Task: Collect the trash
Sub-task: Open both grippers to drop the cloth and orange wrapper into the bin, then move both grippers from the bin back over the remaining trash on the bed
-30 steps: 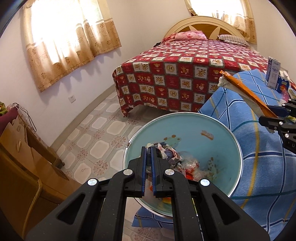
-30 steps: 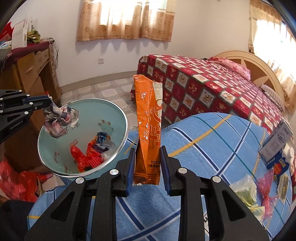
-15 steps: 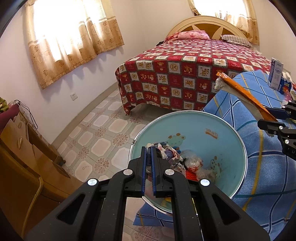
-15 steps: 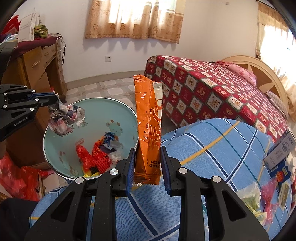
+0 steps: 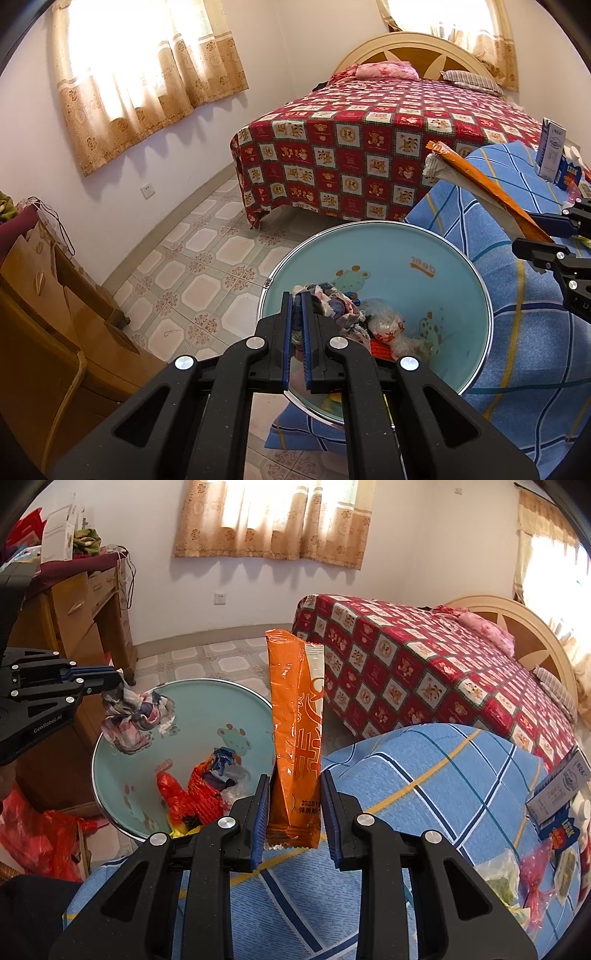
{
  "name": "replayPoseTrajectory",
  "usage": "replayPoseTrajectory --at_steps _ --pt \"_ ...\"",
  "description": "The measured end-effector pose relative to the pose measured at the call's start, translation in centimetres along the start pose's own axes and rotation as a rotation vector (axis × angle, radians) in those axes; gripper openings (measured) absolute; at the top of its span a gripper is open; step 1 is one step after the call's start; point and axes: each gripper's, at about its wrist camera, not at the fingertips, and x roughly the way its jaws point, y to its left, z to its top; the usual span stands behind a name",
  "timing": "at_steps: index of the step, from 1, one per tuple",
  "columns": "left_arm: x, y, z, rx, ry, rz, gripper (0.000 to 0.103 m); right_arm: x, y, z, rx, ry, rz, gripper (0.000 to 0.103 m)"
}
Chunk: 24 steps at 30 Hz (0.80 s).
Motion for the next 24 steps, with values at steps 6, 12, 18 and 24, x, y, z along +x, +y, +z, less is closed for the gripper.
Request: replayPoseTrajectory --at_steps 6,12,18,24 --pt "0.0 0.0 0.0 -0.004 0.002 -0.001 0.009 -0.1 0.5 0.3 -0.014 -0.007 0.014 0.028" --pt "-0.3 -0.1 -0.1 -0.018 -0.004 0.002 0.042 -0.4 0.8 0.5 -0.023 -0.038 0.055 0.056" --pt "-0.4 -0.3 -0.2 -0.024 0.001 -0.005 0.058 -0.9 0.6 0.1 -0.002 -0.059 0.051 0.064" --pt "-0.6 -0.8 -0.2 -0.03 -0.016 0.017 0.085 -3.4 -2.1 -2.6 0.054 -0.043 -0.014 0.065"
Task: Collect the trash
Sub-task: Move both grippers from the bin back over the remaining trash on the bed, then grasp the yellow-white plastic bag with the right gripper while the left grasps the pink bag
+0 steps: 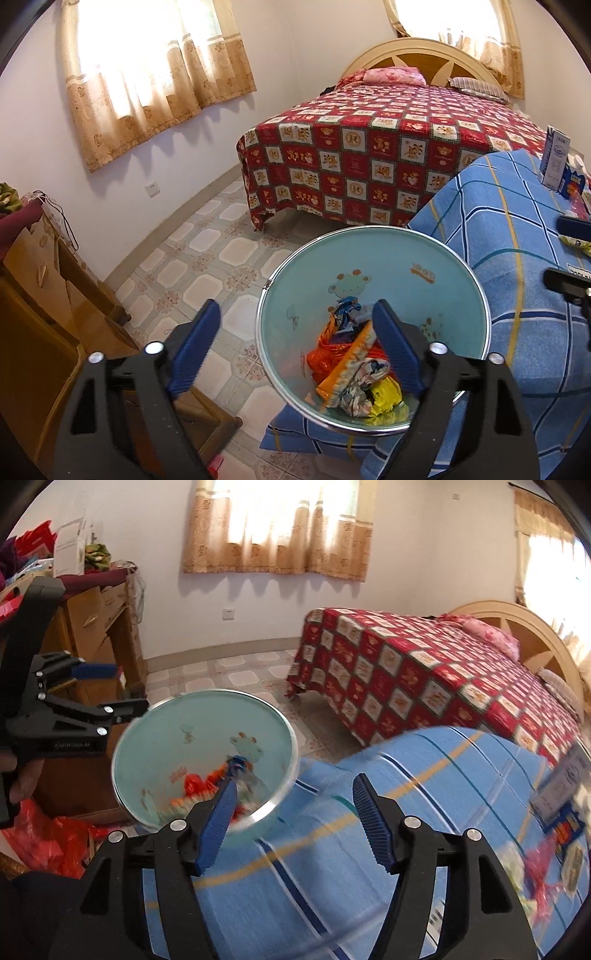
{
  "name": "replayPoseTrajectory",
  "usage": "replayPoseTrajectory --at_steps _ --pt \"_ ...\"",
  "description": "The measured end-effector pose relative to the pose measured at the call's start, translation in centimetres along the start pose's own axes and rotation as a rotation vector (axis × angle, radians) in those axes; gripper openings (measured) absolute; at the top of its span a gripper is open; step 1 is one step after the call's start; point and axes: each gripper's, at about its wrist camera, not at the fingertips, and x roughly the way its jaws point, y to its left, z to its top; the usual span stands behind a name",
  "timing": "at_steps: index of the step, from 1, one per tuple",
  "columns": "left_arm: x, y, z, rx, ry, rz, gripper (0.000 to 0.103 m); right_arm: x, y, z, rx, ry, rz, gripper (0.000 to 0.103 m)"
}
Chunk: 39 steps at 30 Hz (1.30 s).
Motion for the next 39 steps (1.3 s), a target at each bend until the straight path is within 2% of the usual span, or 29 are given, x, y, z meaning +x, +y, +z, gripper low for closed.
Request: replayPoseTrajectory --at_steps 6,10,13,15,23,25,28,29,30,31,36,39 --pt "0.5 -4.7 -0.2 0.069 0.015 -0.063 0.087 -3.9 -5.8 -4.4 0.158 0.026 -0.132 0.066" --pt "0.5 -8.0 0.3 0.108 0.004 -0.103 0.088 -6.7 -11.6 -8.5 0.332 0.056 -0.292 0.067" --pt "0.8 -10.1 1.1 0.114 -0.006 -0.112 0.088 -7.7 -14.7 -10.8 0.44 0.076 -0.367 0.067" --pt "1.0 -11.0 1.6 0.107 -0.009 -0.116 0.089 -7.6 -15.4 -11.3 0.453 0.089 -0.385 0.067" --pt "1.3 -12.1 2.2 0.108 -0.016 -0.108 0.092 -6.5 -16.9 -11.2 0.547 0.114 -0.3 0.066" --pt "1.5 -11.7 2.1 0.105 -0.011 -0.104 0.092 -6.2 -16.6 -11.0 0.533 0.126 -0.322 0.066" --pt "2.0 -11.0 1.9 0.094 -0.001 -0.095 0.092 -4.7 -17.7 -11.4 0.542 0.193 -0.308 0.066" --pt "2.1 -10.6 1.9 0.088 0.002 -0.094 0.092 -4.3 -17.8 -11.6 0.551 0.212 -0.291 0.064" --pt "2.2 -10.4 1.9 0.083 0.003 -0.093 0.092 -4.0 -17.9 -11.7 0.555 0.222 -0.278 0.052" --pt "2.2 -10.2 1.8 0.08 0.003 -0.092 0.092 -4.1 -17.7 -11.7 0.552 0.218 -0.262 0.046" --pt "2.3 -9.7 1.8 0.075 0.005 -0.088 0.092 -5.0 -16.6 -11.4 0.509 0.2 -0.253 0.038" --pt "2.2 -9.9 1.9 0.078 0.003 -0.093 0.092 -5.8 -15.8 -11.5 0.499 0.173 -0.237 0.036"
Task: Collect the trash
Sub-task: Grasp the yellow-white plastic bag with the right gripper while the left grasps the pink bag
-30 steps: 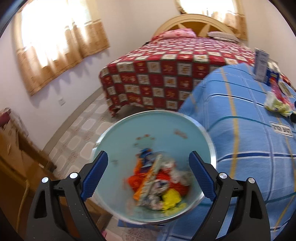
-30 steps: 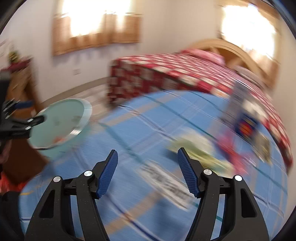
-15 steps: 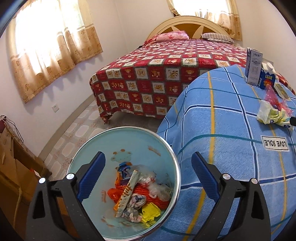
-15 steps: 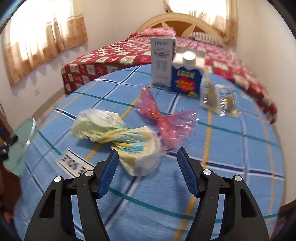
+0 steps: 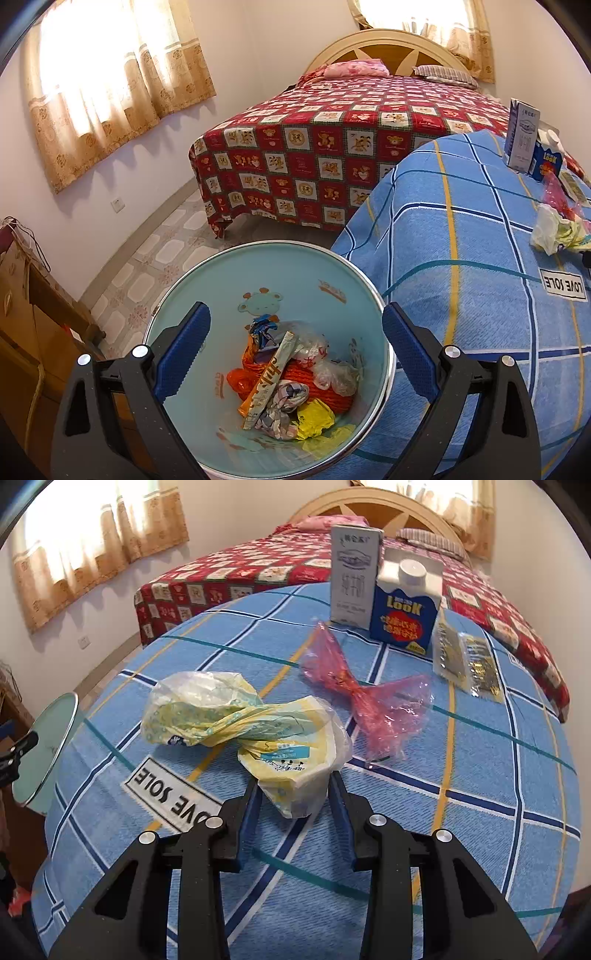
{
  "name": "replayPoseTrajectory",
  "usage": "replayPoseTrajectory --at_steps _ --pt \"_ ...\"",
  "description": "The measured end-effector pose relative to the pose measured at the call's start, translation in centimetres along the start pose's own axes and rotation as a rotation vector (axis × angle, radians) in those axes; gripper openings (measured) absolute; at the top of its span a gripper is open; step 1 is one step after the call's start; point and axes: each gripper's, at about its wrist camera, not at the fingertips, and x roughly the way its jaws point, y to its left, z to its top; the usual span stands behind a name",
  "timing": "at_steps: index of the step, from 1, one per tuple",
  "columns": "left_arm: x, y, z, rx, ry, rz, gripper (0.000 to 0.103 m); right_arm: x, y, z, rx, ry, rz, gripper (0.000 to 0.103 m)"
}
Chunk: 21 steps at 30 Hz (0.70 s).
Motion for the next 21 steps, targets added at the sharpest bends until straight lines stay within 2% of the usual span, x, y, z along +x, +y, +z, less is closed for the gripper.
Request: replayPoseTrajectory --at_steps 4,9,16,21 --pt "-0.4 -0.9 0.6 0.017 -0.014 -0.012 0.092 -1.4 -0.3 -0.2 -0.003 -0.048 -0.008 0.036" --pt "-0.9 -3.7 2.4 0.045 -0.038 -0.057 0.092 -4.9 -3.0 -1.1 0.052 -0.113 -0.065 0.036" --pt "-1.5 -13.2 5.9 0.171 -0.086 -0.17 0.092 -6.9 -11.0 -1.4 0.192 -0.149 -0.245 0.036" --pt "-0.8 -20.1 8.4 0.243 -0.094 -0.245 0.092 -6.0 -15.4 -1.1 0.245 -0.133 -0.308 0.036"
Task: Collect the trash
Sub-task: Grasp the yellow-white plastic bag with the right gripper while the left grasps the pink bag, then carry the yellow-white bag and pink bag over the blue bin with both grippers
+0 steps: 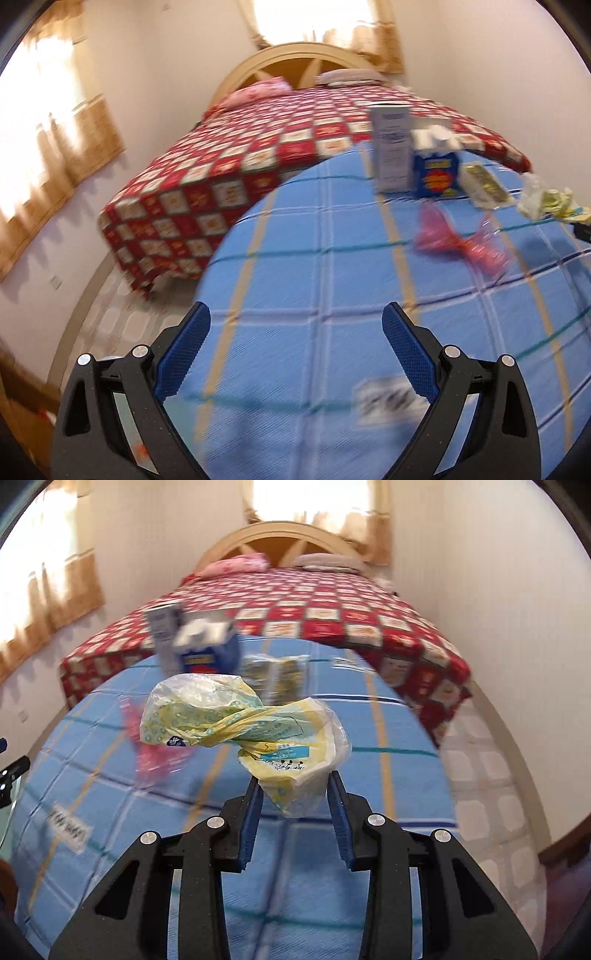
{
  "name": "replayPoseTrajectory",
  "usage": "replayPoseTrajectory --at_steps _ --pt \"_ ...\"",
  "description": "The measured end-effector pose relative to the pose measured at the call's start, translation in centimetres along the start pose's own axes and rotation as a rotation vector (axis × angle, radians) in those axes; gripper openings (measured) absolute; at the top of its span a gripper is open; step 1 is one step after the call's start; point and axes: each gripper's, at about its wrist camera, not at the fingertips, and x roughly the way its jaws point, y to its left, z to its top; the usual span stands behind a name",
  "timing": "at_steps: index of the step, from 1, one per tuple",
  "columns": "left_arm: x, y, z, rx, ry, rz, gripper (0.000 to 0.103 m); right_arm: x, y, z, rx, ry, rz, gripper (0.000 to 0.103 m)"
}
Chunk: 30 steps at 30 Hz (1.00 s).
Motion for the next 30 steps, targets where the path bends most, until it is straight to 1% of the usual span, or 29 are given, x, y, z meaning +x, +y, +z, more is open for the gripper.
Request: replayPoseTrajectory --at_steps 4,7,11,13,14,16,17,18,19,22,24,27,30 --pt "2.0 -3.8 2.6 0.036 -0.014 -0.041 0.092 1.5 -2.3 0.2 0.025 0.011 -0.018 0.036" --pt "3.5 -5.6 4.2 0.041 -0.012 -0.06 0.092 2.2 -4.0 0.2 0.036 0.016 -0.026 0.036" --pt "5.2 -7.3 5.8 0.027 -0.002 -0.107 0.092 2.5 -4.4 -0.1 0.027 0.019 -0.025 0.036" --pt "6.4 -8.1 6.2 0.025 0.025 -0.131 0.092 2.7 -4.5 -0.1 0.024 0.021 -0.02 0.036" --pt "7.0 -8.2 6.2 0.023 0.036 -0.132 0.091 2.8 -4.5 -0.3 0.02 0.023 -0.016 0.036" --pt "8.2 -8.6 6.0 0.024 0.066 -0.144 0.083 2.6 -4.4 -0.4 0.013 0.018 -0.007 0.037" --pt "8.6 -8.7 5.9 0.024 0.086 -0.165 0.071 2.5 -4.1 -0.4 0.009 0.016 -0.007 0.037" --pt "8.9 -8.8 5.7 0.026 0.102 -0.185 0.056 2.4 -3.9 -0.4 0.004 0.015 -0.005 0.037" --pt "9.1 -9.0 5.4 0.031 0.119 -0.219 0.047 2.4 -3.7 -0.5 -0.001 0.015 -0.001 0.037" --pt "8.7 -9.2 4.8 0.044 0.123 -0.248 0.031 2.2 -3.1 -0.6 -0.012 0.011 0.018 0.037" --pt "8.2 -9.1 4.4 0.051 0.122 -0.255 0.028 2.0 -2.6 -0.6 -0.014 0.009 0.027 0.037" --pt "7.1 -8.4 4.1 0.052 0.111 -0.25 0.025 1.5 -1.7 -0.7 -0.024 0.002 0.042 0.037" --pt "5.5 -6.9 4.0 0.046 0.08 -0.231 0.024 0.7 -0.4 -0.6 -0.035 -0.013 0.066 0.037"
